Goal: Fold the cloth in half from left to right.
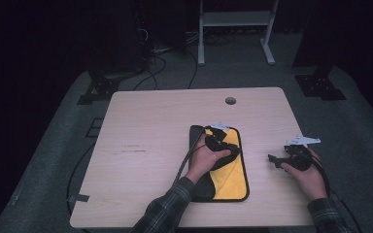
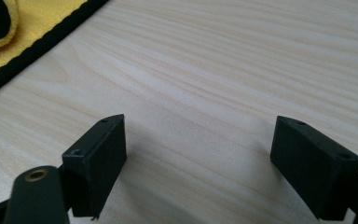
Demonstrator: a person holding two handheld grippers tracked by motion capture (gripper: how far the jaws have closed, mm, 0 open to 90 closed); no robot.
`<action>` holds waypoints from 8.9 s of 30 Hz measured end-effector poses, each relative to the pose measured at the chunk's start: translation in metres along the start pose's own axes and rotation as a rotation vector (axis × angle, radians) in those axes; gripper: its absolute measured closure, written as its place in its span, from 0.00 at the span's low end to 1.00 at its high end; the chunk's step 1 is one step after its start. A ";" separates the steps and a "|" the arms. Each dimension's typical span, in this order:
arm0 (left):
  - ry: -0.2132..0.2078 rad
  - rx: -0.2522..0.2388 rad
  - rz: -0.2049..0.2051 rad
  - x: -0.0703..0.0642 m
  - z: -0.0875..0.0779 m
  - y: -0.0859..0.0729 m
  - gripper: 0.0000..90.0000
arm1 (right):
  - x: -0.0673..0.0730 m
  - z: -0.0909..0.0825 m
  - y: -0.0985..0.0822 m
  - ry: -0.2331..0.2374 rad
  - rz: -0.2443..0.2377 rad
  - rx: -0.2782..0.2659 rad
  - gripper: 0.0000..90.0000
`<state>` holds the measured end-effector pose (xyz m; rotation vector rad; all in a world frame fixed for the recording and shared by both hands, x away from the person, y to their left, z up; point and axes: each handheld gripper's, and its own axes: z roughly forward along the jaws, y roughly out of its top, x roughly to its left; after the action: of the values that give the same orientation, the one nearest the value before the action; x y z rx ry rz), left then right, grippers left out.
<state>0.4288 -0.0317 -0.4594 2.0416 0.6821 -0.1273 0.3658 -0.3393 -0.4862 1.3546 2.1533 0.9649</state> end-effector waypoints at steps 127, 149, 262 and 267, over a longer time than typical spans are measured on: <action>0.509 0.089 0.054 0.037 -0.212 -0.167 0.00 | 0.069 0.009 0.067 0.256 -0.104 -0.089 0.59; 0.509 0.085 0.052 0.037 -0.211 -0.167 0.00 | 0.121 0.029 0.116 0.387 -0.186 -0.118 0.57; 0.509 0.085 0.055 0.037 -0.211 -0.167 0.00 | 0.102 0.129 0.174 0.114 -0.185 -0.037 0.97; 0.509 0.085 0.055 0.037 -0.211 -0.167 0.00 | 0.102 0.143 0.167 0.096 -0.195 -0.004 0.96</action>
<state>0.3362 0.2230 -0.4838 2.1903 0.9406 0.4162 0.5168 -0.1524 -0.4574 1.0913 2.3032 0.9737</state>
